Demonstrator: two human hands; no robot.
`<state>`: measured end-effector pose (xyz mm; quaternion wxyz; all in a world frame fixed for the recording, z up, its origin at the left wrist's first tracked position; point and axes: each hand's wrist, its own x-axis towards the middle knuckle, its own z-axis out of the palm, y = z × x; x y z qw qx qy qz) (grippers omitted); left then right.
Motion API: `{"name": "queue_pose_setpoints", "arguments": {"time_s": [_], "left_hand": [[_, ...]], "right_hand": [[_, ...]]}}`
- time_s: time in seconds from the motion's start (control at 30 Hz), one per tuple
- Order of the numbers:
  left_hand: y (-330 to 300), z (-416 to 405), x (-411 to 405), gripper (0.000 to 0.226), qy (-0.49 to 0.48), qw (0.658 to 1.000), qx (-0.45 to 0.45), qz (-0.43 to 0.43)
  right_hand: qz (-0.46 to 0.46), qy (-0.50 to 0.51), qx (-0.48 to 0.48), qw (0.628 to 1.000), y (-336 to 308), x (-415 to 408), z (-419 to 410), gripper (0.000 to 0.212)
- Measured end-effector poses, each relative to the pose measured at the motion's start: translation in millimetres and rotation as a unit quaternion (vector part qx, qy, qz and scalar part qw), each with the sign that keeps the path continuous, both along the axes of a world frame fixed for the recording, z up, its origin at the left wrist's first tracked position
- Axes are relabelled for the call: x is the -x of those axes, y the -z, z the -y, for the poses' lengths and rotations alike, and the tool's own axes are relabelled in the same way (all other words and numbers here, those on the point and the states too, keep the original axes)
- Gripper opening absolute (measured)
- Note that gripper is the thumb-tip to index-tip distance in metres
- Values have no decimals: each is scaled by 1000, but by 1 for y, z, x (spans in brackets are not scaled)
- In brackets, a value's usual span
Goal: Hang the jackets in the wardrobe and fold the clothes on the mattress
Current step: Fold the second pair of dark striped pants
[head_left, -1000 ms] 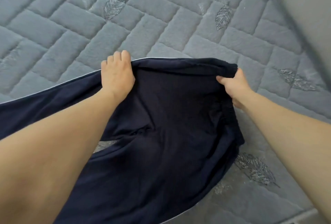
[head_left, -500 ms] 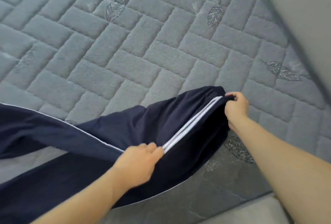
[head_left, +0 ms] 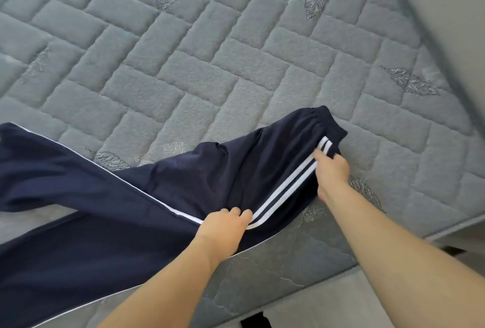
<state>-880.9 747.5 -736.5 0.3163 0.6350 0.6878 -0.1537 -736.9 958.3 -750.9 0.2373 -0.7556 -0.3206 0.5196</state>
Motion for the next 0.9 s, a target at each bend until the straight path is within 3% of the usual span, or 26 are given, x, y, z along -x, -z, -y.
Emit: {"name": "queue_pose_setpoints", "arguments": {"time_s": [0.07, 0.17, 0.33, 0.47, 0.57, 0.7, 0.8, 0.9], "left_hand": [[-3, 6, 0, 38, -10, 1000, -14, 4], [-4, 20, 14, 33, -5, 1000, -3, -30], [-1, 59, 69, 31, -4, 988, 39, -147], [-3, 85, 86, 28, 28, 993, 10, -113], [-7, 102, 92, 24, 59, 991, -21, -120], [-12, 136, 129, 21, -7, 984, 7, -177], [-16, 170, 164, 17, -57, 976, -2, -211], [-14, 201, 173, 27, -69, 973, 0, -220]], "right_hand": [[37, 57, 4, 998, 4, -11, -3, 21], [78, 137, 43, 987, 2, -20, 0, 43], [48, 104, 58, 992, -6, 23, 60, 47], [47, 58, 122, 990, -4, 62, 144, 35], [89, 53, 119, 987, -4, 69, 162, 39], [166, 111, 121, 972, 1, 69, 141, 46], [307, 54, 47, 949, -8, 88, 141, 59], [401, -88, -178, 894, -17, 115, 168, 65]]}}
